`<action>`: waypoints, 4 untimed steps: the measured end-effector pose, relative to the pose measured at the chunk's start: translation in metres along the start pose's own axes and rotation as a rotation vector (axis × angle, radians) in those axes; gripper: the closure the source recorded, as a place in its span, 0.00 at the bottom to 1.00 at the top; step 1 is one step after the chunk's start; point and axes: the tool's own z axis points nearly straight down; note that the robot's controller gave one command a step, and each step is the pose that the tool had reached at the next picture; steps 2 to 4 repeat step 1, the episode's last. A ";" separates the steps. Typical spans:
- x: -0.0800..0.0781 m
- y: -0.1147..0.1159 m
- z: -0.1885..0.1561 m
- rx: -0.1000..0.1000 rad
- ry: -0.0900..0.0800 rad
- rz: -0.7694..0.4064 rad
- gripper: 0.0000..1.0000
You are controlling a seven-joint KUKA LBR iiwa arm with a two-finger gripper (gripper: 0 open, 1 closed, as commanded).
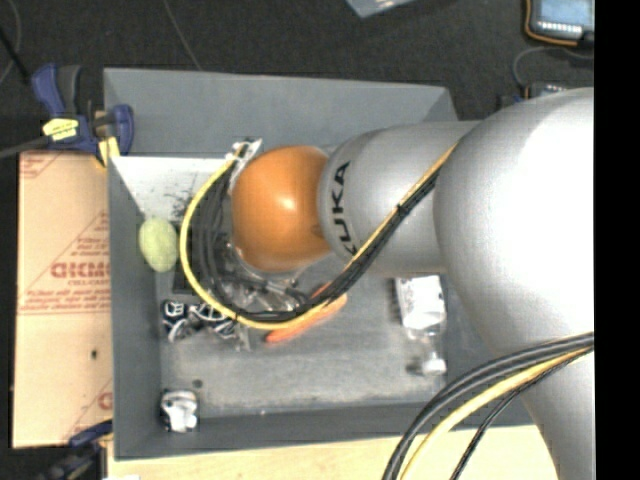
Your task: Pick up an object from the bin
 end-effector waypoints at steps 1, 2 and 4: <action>0.002 0.001 -0.020 -0.002 0.008 0.000 1.00; 0.002 0.001 -0.020 -0.002 0.008 0.000 1.00; 0.002 0.001 -0.020 -0.002 0.008 0.000 1.00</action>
Offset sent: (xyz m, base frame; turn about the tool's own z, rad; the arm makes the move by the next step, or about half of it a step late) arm 0.0000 -0.0001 0.0507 0.0000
